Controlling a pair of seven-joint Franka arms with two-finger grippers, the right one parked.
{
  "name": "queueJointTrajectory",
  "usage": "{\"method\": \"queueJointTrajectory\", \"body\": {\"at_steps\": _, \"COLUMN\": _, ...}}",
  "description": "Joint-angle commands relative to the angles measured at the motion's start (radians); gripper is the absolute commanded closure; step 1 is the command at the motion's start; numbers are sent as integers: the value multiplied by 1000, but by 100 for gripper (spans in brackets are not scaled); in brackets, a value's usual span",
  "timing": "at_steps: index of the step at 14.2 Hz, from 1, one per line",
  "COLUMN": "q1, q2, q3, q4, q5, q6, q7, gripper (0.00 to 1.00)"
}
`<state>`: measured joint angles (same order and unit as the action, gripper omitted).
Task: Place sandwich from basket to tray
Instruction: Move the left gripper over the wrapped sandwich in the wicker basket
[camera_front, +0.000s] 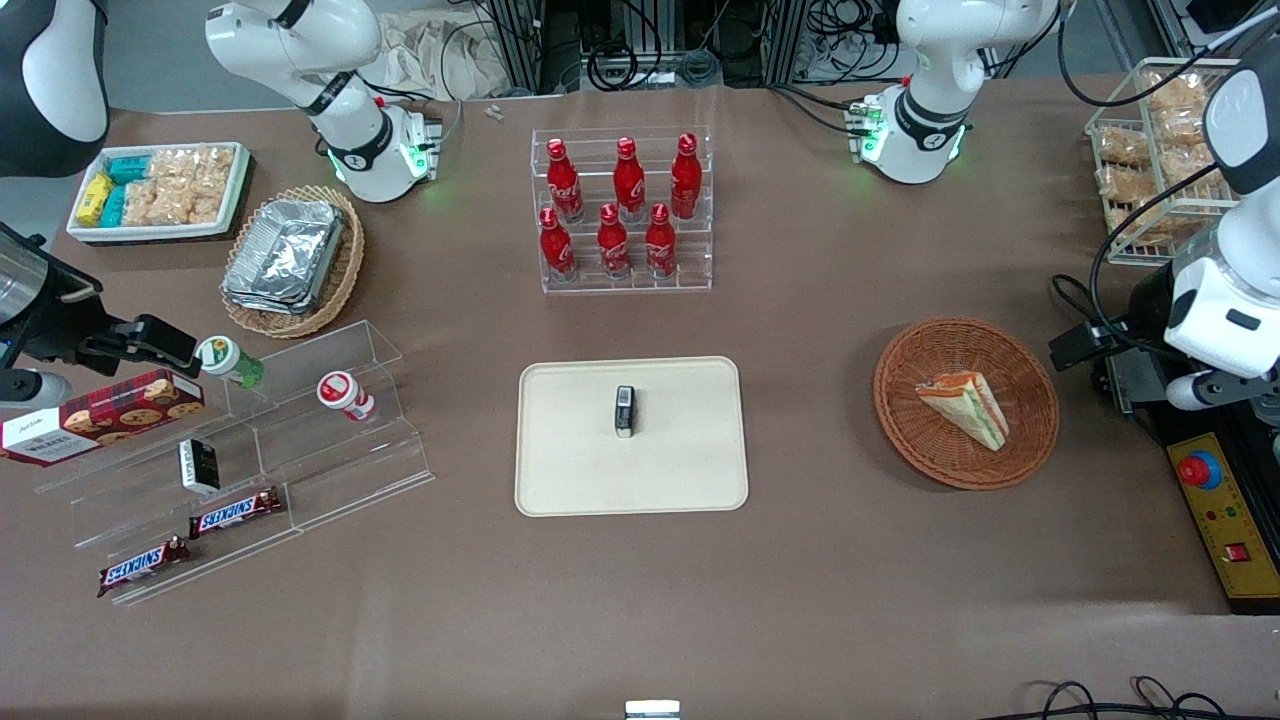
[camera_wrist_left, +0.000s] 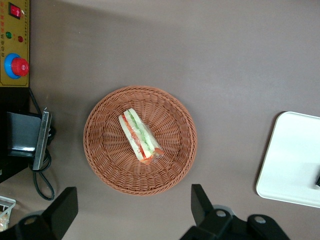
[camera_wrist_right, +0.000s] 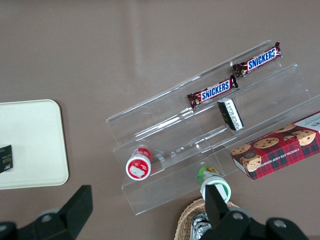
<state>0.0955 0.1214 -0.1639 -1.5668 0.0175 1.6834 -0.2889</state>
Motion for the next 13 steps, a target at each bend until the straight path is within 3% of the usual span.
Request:
{"method": "queueJointTrajectory", "body": {"at_steps": 1, "q1": 4, "q2": 15, "q3": -2, "q4": 37, "q5": 2, "q6": -11, "q7": -7, "gripper": 0}}
{"method": "queueJointTrajectory", "body": {"at_steps": 5, "q1": 13, "q2": 46, "q3": 1, "q4": 21, "q5": 6, "q6": -10, "q7": -12, "gripper": 1}}
{"method": "queueJointTrajectory", "body": {"at_steps": 8, "q1": 18, "q2": 46, "q3": 1, "q4": -50, "q5": -5, "q6": 36, "q7": -267, "gripper": 2}}
{"method": "queueJointTrajectory", "body": {"at_steps": 13, "q1": 18, "q2": -39, "q3": 1, "q4": -382, "q5": 2, "q6": 324, "q7": -586, "gripper": 1}}
